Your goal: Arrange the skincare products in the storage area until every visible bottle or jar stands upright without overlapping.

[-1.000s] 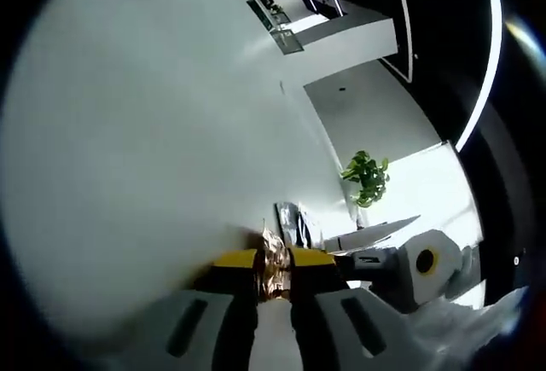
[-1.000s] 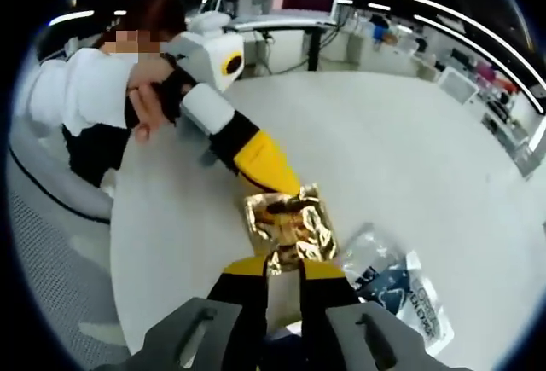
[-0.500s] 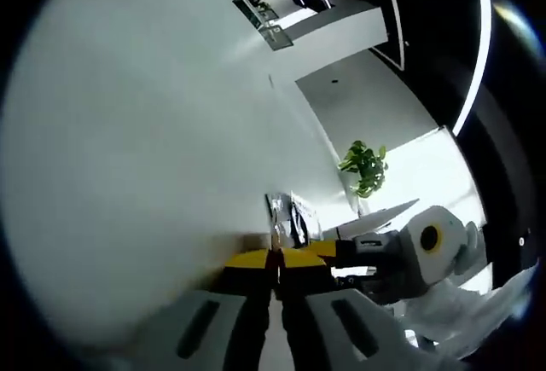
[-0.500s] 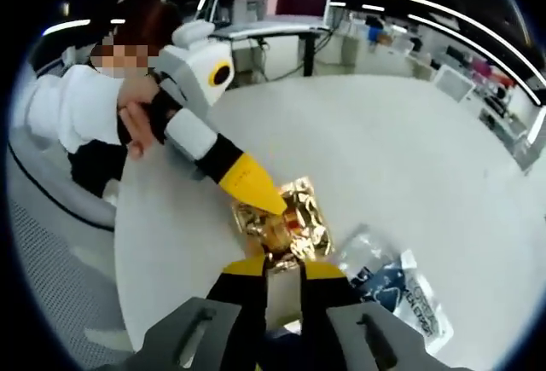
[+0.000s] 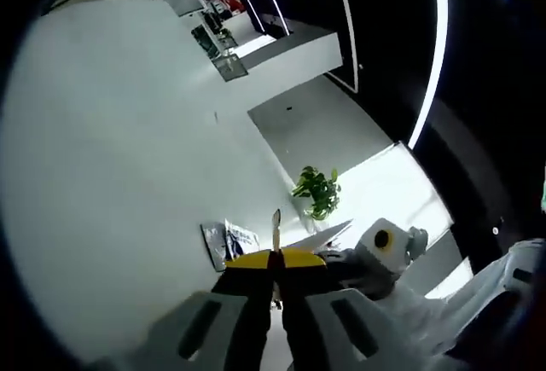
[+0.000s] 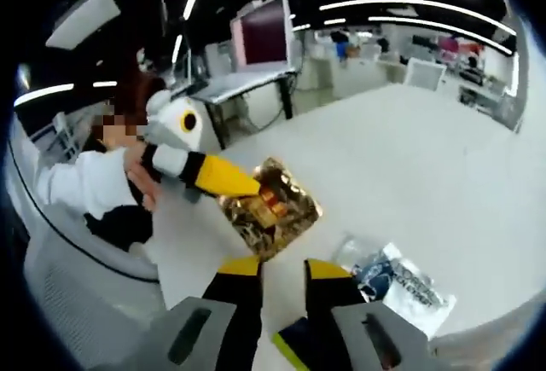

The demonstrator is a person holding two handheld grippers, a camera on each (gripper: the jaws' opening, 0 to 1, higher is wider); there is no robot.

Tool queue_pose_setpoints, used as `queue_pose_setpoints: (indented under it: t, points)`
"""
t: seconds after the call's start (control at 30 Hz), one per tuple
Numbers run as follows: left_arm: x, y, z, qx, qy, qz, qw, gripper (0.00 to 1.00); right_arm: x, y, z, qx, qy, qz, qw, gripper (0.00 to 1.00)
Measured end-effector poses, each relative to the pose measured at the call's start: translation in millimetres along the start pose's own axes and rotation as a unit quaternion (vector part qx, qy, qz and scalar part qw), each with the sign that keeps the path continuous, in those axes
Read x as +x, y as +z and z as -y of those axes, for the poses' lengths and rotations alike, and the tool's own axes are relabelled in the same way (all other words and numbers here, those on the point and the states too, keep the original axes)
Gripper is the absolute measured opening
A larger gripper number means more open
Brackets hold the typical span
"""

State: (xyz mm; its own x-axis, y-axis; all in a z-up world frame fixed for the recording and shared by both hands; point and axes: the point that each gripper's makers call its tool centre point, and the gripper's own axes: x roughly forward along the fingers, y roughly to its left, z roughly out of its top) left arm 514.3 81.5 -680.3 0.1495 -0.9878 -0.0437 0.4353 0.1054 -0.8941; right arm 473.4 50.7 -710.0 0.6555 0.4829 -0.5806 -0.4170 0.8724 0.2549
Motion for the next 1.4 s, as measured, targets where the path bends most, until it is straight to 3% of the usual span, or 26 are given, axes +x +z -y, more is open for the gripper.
queue_pose_setpoints:
  t: [0.13,0.23,0.37,0.67,0.8,0.83,0.87,0.93,1.0,1.1,1.23,1.3,1.4]
  points:
    - [1,8.9,25.8,-0.021,-0.056,0.027,0.9978,0.00,-13,10.9,-7,0.031,0.005,0.030,0.9990,0.15]
    - [2,8.1,30.9,-0.013,-0.060,0.025,0.9978,0.00,-20,19.0,-13,0.043,0.015,0.052,0.9976,0.15]
    - [3,6.1,34.7,-0.015,-0.070,0.024,0.9972,0.00,-31,27.9,-22,0.111,0.038,0.087,0.9893,0.15]
    - [11,-8.2,45.6,-0.019,-0.100,0.007,0.9948,0.00,-41,31.8,-19,0.169,0.046,0.118,0.9774,0.07]
    - [14,-15.6,33.7,-0.009,-0.071,-0.001,0.9974,0.00,-46,31.3,-18,0.158,0.036,0.123,0.9791,0.00]
    - [15,-21.3,29.3,-0.010,-0.063,-0.015,0.9979,0.00,-46,31.6,-19,0.158,0.035,0.123,0.9792,0.00]
    - [17,-23.2,28.3,-0.021,-0.060,-0.015,0.9979,0.00,-44,27.2,-17,0.148,0.023,0.110,0.9826,0.00]
    - [20,-29.2,22.0,-0.002,-0.044,-0.024,0.9988,0.00,-42,21.9,-14,0.122,0.005,0.100,0.9875,0.00]
    - [22,-31.6,18.6,0.000,-0.035,-0.026,0.9991,0.01,-41,19.9,-15,0.147,0.010,0.101,0.9839,0.00]
    - [25,-37.7,12.6,0.011,-0.020,-0.038,0.9990,0.02,-41,13.8,-9,0.150,-0.002,0.093,0.9842,0.00]
    - [26,-49.1,-14.7,0.066,0.046,-0.068,0.9944,0.01,-41,4.1,2,0.125,-0.040,0.072,0.9887,0.00]
    - [30,-51.6,-15.2,0.065,0.044,-0.075,0.9941,0.04,-41,0.3,6,0.107,-0.052,0.063,0.9909,0.00]
    - [36,-49.7,-23.5,0.081,0.061,-0.082,0.9914,0.00,-41,-3.1,8,0.106,-0.057,0.056,0.9911,0.00]
